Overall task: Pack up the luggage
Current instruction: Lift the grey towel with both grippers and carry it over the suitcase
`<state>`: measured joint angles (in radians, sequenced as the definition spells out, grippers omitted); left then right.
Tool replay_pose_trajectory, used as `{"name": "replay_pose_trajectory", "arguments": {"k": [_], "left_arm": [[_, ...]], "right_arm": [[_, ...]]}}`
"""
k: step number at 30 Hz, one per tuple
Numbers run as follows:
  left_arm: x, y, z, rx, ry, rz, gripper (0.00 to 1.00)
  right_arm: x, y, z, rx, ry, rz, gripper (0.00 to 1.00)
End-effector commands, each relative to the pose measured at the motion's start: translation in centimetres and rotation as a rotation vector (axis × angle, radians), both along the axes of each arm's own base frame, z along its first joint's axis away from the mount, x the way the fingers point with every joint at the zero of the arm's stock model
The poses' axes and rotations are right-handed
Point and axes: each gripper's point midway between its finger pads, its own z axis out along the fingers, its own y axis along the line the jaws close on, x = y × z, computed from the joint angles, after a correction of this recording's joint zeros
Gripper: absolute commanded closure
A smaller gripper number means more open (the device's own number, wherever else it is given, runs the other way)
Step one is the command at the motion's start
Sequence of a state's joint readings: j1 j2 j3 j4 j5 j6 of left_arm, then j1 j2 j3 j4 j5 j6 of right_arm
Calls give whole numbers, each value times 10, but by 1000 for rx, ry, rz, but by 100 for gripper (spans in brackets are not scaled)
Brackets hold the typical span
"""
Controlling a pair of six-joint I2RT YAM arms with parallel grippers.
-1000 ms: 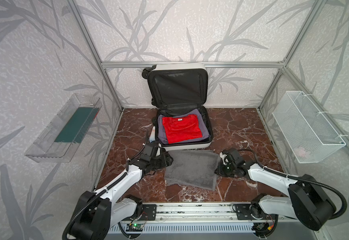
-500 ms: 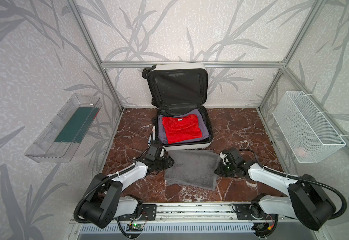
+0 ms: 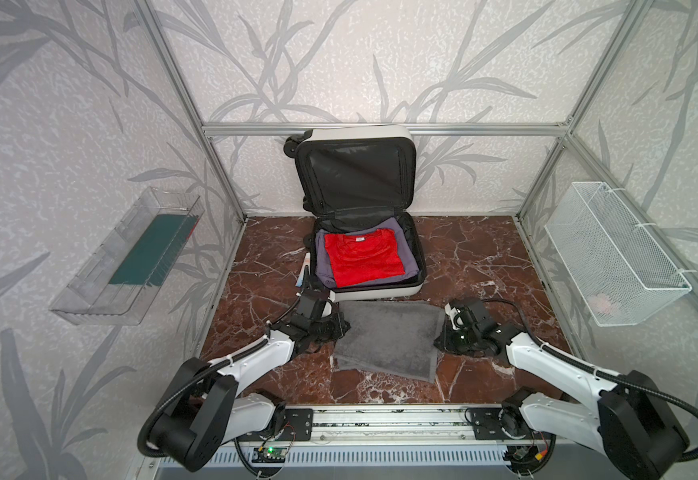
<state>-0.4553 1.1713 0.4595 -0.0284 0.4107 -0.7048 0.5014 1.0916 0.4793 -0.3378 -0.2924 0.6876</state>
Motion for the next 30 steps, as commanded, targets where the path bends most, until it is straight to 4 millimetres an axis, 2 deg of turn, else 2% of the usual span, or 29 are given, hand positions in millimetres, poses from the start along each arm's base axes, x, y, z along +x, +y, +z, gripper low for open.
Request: {"name": "replay_pose_trajectory", "arguments": {"k": [1, 9, 13, 16, 19, 22, 28, 30], "left_arm": [[-3, -7, 39, -35, -51, -9, 100], [-7, -19, 132, -115, -206, -44, 100], [-1, -19, 168, -140, -292, -35, 100], [8, -16, 189, -117, -351, -24, 100], [24, -7, 203, -43, -413, 21, 100], [48, 0, 214, -20, -455, 63, 100], [100, 16, 225, -8, -466, 112, 100], [116, 23, 226, 20, -468, 124, 100]], "right_arm": [[-3, -7, 22, 1, -25, -22, 100], [-2, -15, 99, 55, -198, -37, 100], [-1, -15, 130, 75, -249, -34, 100], [8, -12, 155, 96, -294, -31, 100], [27, -3, 177, 111, -334, -26, 100], [55, 9, 195, 106, -375, -6, 100], [125, 38, 225, 89, -414, 31, 100], [149, 45, 227, 77, -415, 32, 100]]}}
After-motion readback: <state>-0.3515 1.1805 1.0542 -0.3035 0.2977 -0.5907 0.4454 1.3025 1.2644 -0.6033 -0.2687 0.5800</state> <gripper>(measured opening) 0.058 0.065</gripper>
